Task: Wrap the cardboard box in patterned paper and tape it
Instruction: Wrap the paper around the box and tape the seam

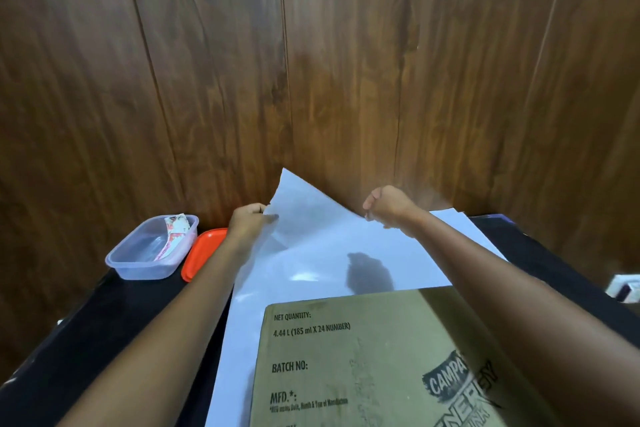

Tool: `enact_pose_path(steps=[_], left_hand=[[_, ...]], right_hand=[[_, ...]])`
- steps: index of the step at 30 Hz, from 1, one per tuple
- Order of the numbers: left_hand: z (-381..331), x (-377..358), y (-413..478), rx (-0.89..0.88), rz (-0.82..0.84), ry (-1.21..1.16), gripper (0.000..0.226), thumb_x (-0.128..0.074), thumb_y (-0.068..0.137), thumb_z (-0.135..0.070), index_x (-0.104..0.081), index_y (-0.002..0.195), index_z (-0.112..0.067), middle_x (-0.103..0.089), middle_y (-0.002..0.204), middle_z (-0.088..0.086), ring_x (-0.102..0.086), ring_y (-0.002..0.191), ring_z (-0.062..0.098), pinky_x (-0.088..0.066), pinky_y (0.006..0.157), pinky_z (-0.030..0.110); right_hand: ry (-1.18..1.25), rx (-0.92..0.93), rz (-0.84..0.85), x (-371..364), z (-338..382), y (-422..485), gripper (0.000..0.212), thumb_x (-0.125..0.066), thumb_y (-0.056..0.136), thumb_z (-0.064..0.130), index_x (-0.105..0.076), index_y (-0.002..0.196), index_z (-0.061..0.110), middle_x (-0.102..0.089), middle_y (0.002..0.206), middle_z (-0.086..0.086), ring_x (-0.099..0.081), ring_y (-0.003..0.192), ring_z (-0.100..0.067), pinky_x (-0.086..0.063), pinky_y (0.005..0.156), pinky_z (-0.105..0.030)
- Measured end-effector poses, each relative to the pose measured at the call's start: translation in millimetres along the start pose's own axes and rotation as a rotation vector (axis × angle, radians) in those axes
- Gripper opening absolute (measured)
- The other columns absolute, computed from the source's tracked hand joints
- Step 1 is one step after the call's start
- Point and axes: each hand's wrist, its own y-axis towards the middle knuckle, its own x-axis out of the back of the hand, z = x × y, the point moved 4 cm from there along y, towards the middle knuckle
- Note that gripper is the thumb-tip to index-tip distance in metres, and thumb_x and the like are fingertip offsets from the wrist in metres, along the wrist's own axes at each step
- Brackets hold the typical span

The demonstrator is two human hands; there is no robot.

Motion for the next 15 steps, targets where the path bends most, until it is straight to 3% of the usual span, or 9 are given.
enact_pose_path(steps=[2,4,6,8,10,13,15], left_hand=[[-13.3,4.3,-16.7,-0.065,0.088,-0.103,0.018,-0.062,0.085,-0.002,-0.057,0.069,-0.009,-0.06,0.071,0.011,-0.055,0.062,0.023,-0.043,0.06,0.029],[-28.4,9.8,-33.1,-0.124,0.156,-0.202,0.018,-0.061,0.086,-0.003,-0.055,0.071,-0.01,-0.065,0.069,0.008,-0.059,0.059,0.02,-0.047,0.06,0.027],[-43.7,16.3,-50.9,-0.174,0.2,-0.295,0.015,-0.06,0.085,-0.003,-0.054,0.074,-0.01,-0.068,0.067,0.004,-0.062,0.055,0.014,-0.05,0.055,0.022],[-56.1,23.5,-68.8,-0.198,0.227,-0.375,0.009,-0.06,0.083,-0.002,-0.056,0.08,-0.009,-0.071,0.071,0.002,-0.065,0.058,0.012,-0.052,0.054,0.019],[-60.1,31.6,-78.2,-0.21,0.276,-0.456,0.023,-0.071,0.07,-0.012,-0.06,0.089,-0.009,-0.073,0.078,0.001,-0.067,0.063,0.012,-0.054,0.056,0.019],[-64.2,43.5,-94.3,-0.185,0.313,-0.485,0.062,-0.085,0.045,-0.029,-0.062,0.099,-0.009,-0.073,0.088,0.002,-0.069,0.071,0.013,-0.056,0.063,0.022],[-65.4,49.1,-100.4,-0.195,0.285,-0.476,0.054,-0.082,0.051,-0.025,-0.062,0.098,-0.009,-0.073,0.087,0.001,-0.069,0.072,0.012,-0.056,0.063,0.021]], right_hand=[[-0.143,0.071,-0.103,12.0,-1.4,-1.8,0.034,-0.054,0.085,-0.001,-0.054,0.117,0.011,-0.052,0.116,-0.01,-0.047,0.106,-0.026,-0.043,0.082,-0.031],[-0.244,0.115,-0.165,22.7,1.1,-5.6,0.064,-0.058,0.083,0.002,-0.036,0.141,0.018,-0.036,0.14,-0.005,-0.031,0.127,-0.026,-0.037,0.096,-0.036],[-0.309,0.144,-0.186,36.3,9.6,-13.2,0.081,-0.063,0.081,0.005,-0.022,0.148,0.025,-0.019,0.152,0.002,-0.018,0.137,-0.025,-0.031,0.103,-0.041],[-0.355,0.155,-0.177,51.2,18.7,-19.8,0.089,-0.068,0.079,0.008,-0.018,0.149,0.029,-0.015,0.155,0.005,-0.01,0.142,-0.024,-0.026,0.107,-0.044],[-0.385,0.149,-0.163,65.2,24.1,-21.2,0.082,-0.069,0.079,0.009,-0.026,0.146,0.031,-0.026,0.152,0.004,-0.007,0.143,-0.022,-0.021,0.11,-0.046],[-0.35,0.143,-0.241,89.8,30.8,-35.8,0.048,-0.069,0.081,0.016,-0.056,0.126,0.026,-0.049,0.134,-0.008,-0.018,0.139,-0.019,-0.015,0.111,-0.044],[-0.327,0.176,-0.301,105.1,36.5,-49.3,0.027,-0.069,0.083,0.024,-0.067,0.109,0.019,-0.061,0.112,-0.008,-0.037,0.128,-0.021,-0.019,0.106,-0.039]])
